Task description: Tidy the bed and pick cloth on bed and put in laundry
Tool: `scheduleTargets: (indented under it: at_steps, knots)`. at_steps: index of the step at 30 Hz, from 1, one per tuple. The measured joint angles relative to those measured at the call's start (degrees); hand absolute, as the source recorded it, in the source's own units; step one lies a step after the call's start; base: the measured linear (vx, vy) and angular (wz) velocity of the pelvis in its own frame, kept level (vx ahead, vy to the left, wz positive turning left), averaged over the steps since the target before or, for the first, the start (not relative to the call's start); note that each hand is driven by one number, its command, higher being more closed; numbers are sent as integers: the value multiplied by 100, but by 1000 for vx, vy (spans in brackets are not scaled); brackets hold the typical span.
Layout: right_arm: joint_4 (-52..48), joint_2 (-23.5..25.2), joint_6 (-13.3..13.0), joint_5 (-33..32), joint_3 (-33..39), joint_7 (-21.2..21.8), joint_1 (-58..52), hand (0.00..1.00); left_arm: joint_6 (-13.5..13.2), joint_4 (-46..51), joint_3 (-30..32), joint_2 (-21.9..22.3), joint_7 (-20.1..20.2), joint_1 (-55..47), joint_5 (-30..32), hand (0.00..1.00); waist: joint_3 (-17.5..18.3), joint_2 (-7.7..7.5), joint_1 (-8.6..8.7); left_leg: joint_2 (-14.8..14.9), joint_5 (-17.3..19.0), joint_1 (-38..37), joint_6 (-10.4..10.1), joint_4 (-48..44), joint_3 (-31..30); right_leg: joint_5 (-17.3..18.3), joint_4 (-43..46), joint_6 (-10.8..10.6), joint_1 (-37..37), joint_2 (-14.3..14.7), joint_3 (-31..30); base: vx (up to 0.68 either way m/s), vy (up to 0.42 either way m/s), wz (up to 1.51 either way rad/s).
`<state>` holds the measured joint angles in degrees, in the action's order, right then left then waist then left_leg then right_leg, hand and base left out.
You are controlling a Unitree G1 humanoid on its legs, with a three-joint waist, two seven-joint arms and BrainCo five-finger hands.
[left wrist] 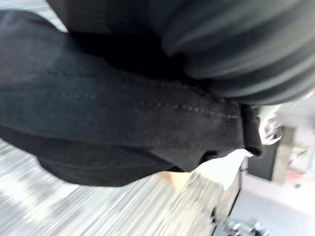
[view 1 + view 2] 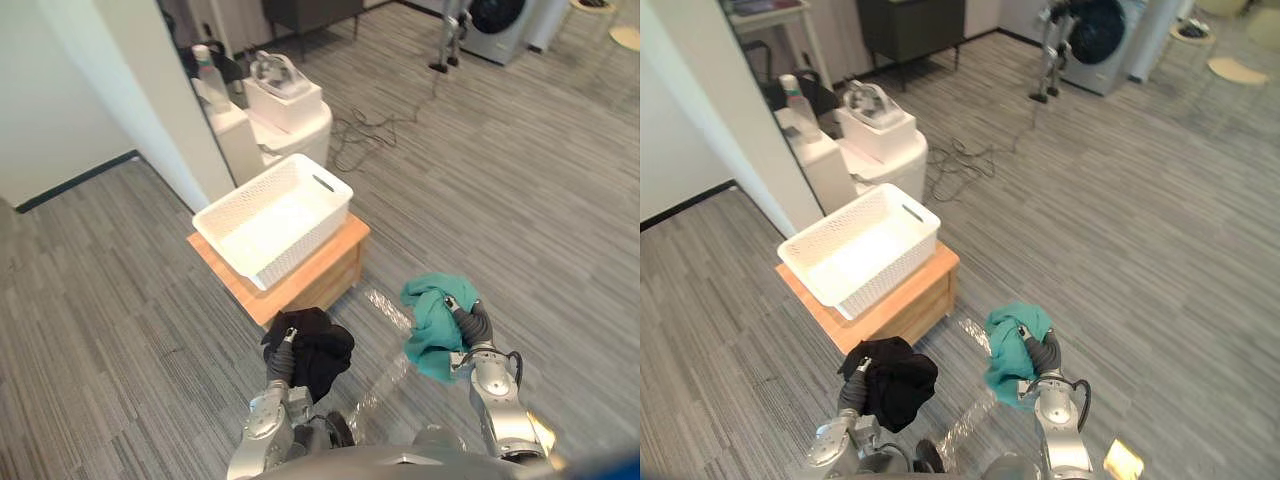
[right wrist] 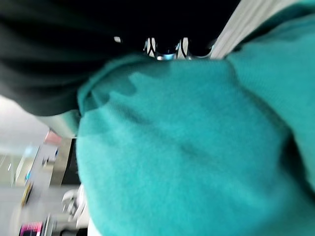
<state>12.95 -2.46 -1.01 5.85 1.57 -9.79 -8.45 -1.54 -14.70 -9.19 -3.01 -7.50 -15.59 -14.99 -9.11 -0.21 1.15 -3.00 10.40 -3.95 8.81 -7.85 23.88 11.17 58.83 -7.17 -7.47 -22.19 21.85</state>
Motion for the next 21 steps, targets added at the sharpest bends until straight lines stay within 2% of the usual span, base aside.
scheduleTargets:
  at_steps: [1,2,3,4,5,6,7,8,9,10,11,12,14,16,21]
  knots:
    - [5,-4,0,0,0,-12,16,100,-5,1,1,-14,0,14,0,100,-1,2,7,-14,8,-28,-15,4,-111,71,-227,5,-49,-9,17,234,-51,118]
    - [61,-20,0,-4,-3,-24,109,100,-27,5,2,-36,0,40,0,100,-3,5,14,-33,25,-94,-54,18,-341,163,-961,62,-133,20,40,263,-116,101]
    - [94,-33,-2,-15,5,-42,217,100,-38,-2,-25,-32,0,55,0,100,0,8,22,-19,52,-107,-207,22,-560,172,-2101,87,-211,166,26,256,-145,92]
    - [96,-35,-4,-15,5,-49,250,100,-41,-2,-39,-34,1,54,1,100,-1,18,-5,-2,55,-107,-253,24,-621,162,-2524,84,-209,249,-18,296,-223,81]
    - [121,-29,-4,-24,2,-51,348,100,-43,-18,-65,-33,1,57,3,100,-4,24,-56,39,63,-95,-414,33,-809,16,-3682,9,-203,515,-267,246,-258,79]
    - [182,-29,-6,-78,4,-52,440,100,-43,-53,-97,-33,1,65,8,100,-7,28,-65,105,84,-94,-576,48,-1038,-371,-4655,52,-187,784,-716,241,-280,81]
    - [186,-29,-6,-94,10,-52,447,100,-45,-88,-111,-31,1,79,11,100,-6,27,-68,138,97,-98,-643,52,-1110,-530,-4935,19,-188,849,-881,246,-336,88]
    - [186,-25,-7,-140,24,-57,429,100,-45,-224,-150,-35,1,126,16,100,-2,13,-60,211,177,-102,-823,33,-1383,-888,-5402,-28,-180,970,-1338,243,-379,102]
    - [199,18,-6,-231,40,-59,399,100,-45,-282,-150,-77,0,117,58,100,-23,-129,-62,253,295,-107,-1019,-68,-1631,-1376,-5582,-77,-43,960,-1643,222,-395,102]
    - [215,47,-6,-234,62,-61,390,100,-44,-303,-149,-120,1,113,70,100,-27,-186,-61,270,325,-146,-1072,-73,-1684,-1751,-5575,-61,24,962,-1596,220,-410,93]
    - [261,42,5,-236,143,-62,424,100,-16,-477,-131,-28,0,151,99,100,0,-13,-82,567,260,-180,-1264,-5,-1645,-1704,-5453,-11,112,1121,-1307,253,-401,78]
    - [172,-15,1,-235,266,-69,437,100,-37,-465,-152,99,7,147,109,100,-24,85,-42,807,145,-230,-1356,158,-1467,-1537,-5328,73,134,1268,-1153,225,-319,66]
    - [154,-74,-1,-232,258,-70,502,100,-41,-466,-143,211,4,141,110,100,13,198,-37,982,-80,-356,-1466,483,-1483,-1425,-5302,196,197,1418,-966,166,-218,41]
    - [147,-73,-4,-232,250,-64,510,100,-47,-457,-148,240,8,154,113,100,13,198,-14,1058,-226,-387,-1463,608,-1478,-1370,-5303,251,243,1480,-843,111,-180,33]
    - [151,6,-70,-247,121,-14,357,100,-89,-454,-219,305,8,114,100,100,69,261,-11,1142,-193,-244,-1449,586,-1714,-1310,-5575,269,474,1522,-518,-3,-44,38]
